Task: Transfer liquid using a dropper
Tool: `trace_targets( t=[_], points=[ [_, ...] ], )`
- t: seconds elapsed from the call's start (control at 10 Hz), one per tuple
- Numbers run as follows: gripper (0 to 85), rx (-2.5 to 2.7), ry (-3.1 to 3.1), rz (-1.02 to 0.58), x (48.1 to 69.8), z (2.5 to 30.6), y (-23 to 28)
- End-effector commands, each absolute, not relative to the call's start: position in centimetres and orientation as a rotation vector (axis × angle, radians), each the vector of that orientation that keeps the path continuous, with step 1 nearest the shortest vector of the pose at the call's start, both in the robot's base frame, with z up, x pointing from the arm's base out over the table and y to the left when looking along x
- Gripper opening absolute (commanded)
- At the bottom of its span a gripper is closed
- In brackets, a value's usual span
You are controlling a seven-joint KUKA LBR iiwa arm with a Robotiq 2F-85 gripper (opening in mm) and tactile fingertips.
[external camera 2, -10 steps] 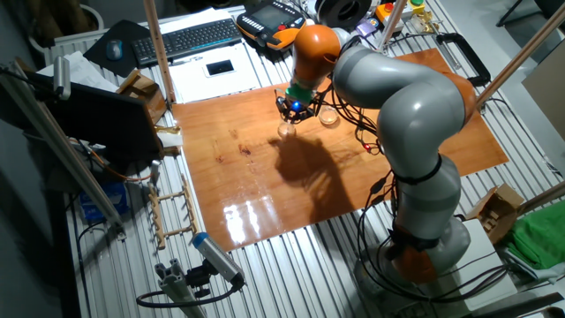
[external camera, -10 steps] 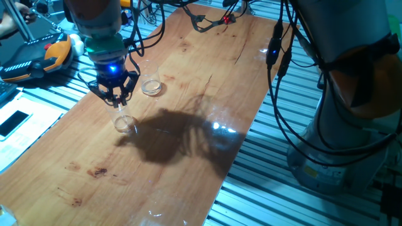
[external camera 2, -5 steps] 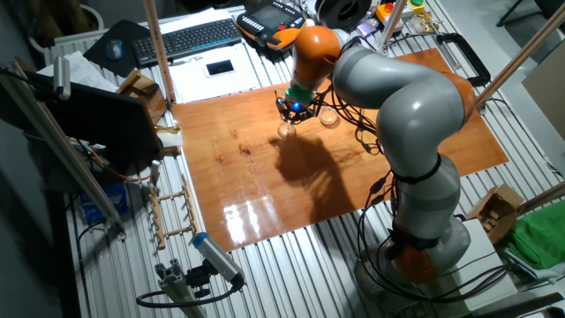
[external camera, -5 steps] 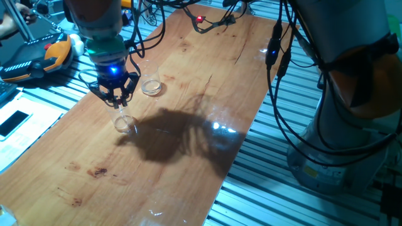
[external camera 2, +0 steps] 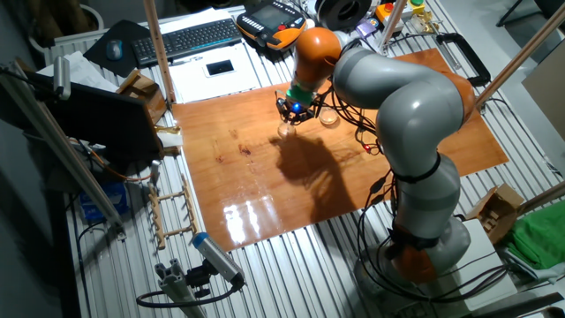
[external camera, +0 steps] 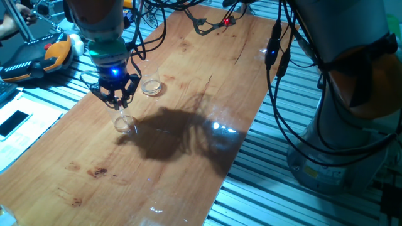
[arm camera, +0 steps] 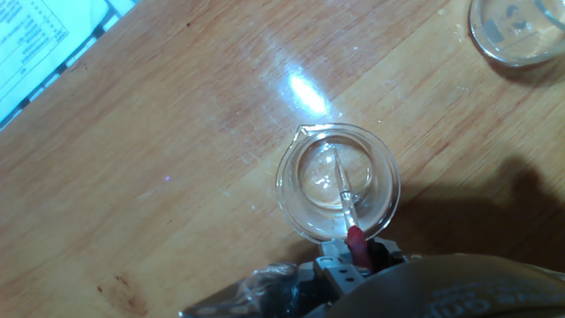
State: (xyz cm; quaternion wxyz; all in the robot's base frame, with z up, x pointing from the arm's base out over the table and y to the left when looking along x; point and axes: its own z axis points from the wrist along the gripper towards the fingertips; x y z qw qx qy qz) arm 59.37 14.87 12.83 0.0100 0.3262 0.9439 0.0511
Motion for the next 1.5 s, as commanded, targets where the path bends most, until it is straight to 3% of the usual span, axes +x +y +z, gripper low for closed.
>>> trace_targets(
  t=[0.0, 1.4],
  points=[
    [21.3, 1.019, 2.946, 0.16, 59.39, 12.82, 14.86],
    [23.0, 1.029, 2.938, 0.168, 59.36, 12.3, 14.86]
  ],
)
